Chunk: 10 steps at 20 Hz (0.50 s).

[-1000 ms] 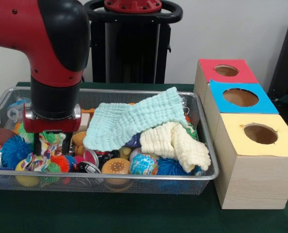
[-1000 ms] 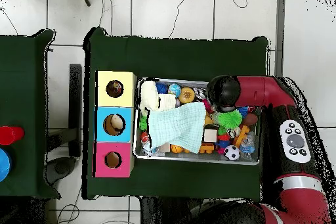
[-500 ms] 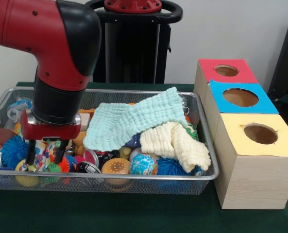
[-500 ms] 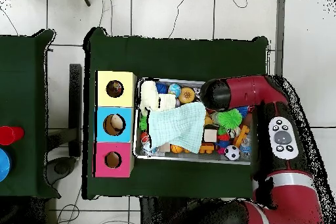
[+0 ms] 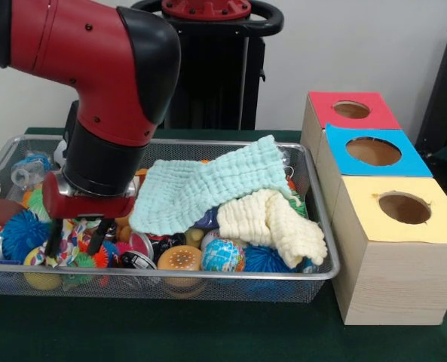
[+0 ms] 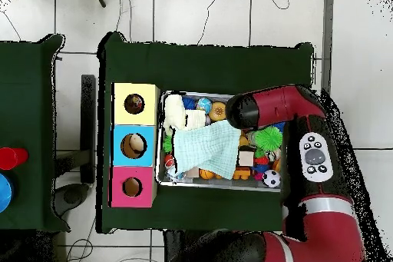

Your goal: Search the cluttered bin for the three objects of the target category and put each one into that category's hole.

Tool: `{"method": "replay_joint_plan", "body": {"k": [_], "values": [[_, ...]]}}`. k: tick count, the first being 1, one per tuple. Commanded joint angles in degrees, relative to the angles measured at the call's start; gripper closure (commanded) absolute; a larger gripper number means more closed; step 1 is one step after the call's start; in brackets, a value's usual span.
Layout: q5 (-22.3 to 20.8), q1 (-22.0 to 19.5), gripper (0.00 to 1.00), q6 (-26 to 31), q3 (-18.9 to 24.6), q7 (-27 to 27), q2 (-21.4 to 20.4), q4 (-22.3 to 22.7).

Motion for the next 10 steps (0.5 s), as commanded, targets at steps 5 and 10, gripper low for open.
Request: {"method": "replay_joint_plan", "body": {"k": [5,10], "values": [[-5.85,4.20,0.00,6.85,-6.15,-3.96,3.50,-3.46],[-5.77,5.76,0.00,7.63,-9.13,-2.94,3.30,-2.99]]}}
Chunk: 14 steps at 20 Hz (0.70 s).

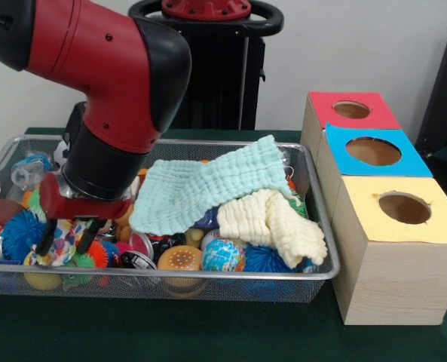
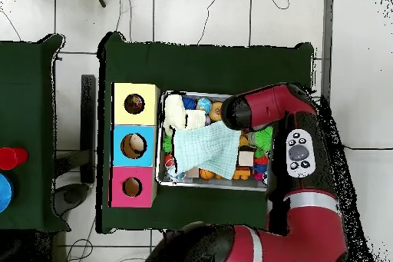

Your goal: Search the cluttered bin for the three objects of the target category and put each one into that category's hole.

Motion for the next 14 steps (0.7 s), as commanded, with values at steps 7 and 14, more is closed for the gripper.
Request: {"method": "replay_joint_plan", "body": {"k": [7,14], "values": [[-3.21,2.47,0.00,7.67,-7.58,-2.10,3.06,0.67],[-0.59,0.73,1.00,2.98,-6.86,-2.96,2.48,3.87]]}}
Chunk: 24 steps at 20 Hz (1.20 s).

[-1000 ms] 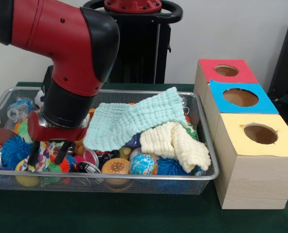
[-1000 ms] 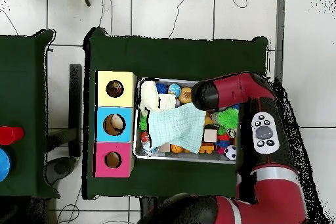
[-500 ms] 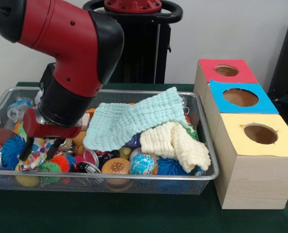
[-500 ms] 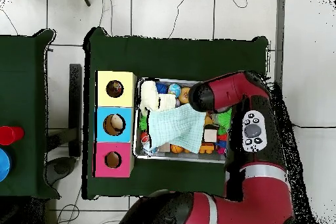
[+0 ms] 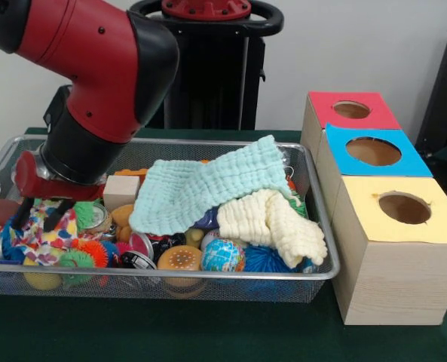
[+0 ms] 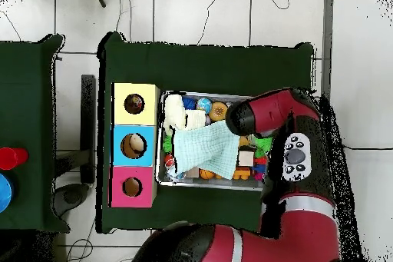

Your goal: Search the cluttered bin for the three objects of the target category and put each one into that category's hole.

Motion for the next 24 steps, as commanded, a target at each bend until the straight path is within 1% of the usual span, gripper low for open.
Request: {"method": "replay_joint_plan", "body": {"k": [1,8,12,14,17,21,24], "values": [[-0.23,-1.93,1.00,2.35,0.43,-2.99,1.77,4.30],[1.07,-2.82,1.00,0.78,1.90,-3.42,1.25,5.33],[1.80,-2.99,1.00,1.38,2.60,-3.92,0.92,5.50],[2.91,-2.33,1.00,4.47,2.57,-4.92,-0.35,5.65],[6.16,-1.44,1.00,9.51,2.66,-6.45,-4.70,8.05],[9.83,-1.12,1.00,10.88,4.20,-6.62,-7.59,10.17],[11.86,-0.72,1.00,12.75,4.72,-6.83,-8.57,10.58]]}}
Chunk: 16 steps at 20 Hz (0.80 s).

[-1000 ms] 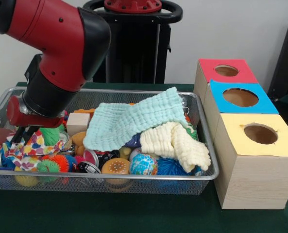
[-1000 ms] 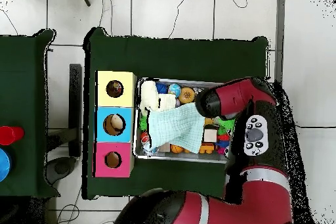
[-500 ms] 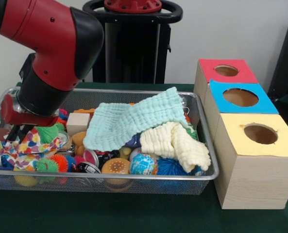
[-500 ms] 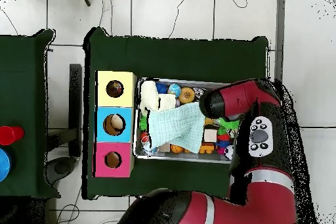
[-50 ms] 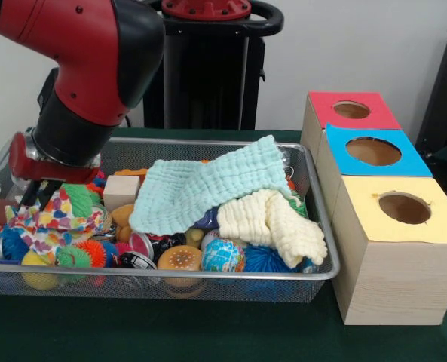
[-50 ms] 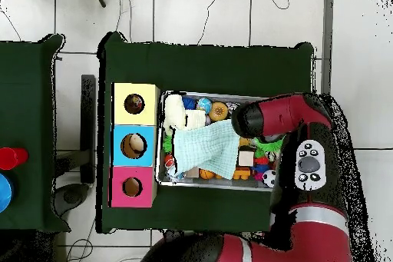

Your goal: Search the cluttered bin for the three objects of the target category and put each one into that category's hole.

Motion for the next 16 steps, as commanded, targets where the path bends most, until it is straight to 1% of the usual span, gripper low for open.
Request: {"method": "replay_joint_plan", "body": {"k": [1,5,11,16], "values": [[6.51,0.62,1.00,10.94,5.39,-6.74,-5.36,7.42],[8.78,1.13,1.00,14.27,6.07,-6.62,-5.30,6.45],[13.00,0.96,1.00,13.77,8.06,-4.18,-6.45,8.54],[15.14,2.59,1.00,16.67,7.08,-2.55,-8.14,9.24]]}}
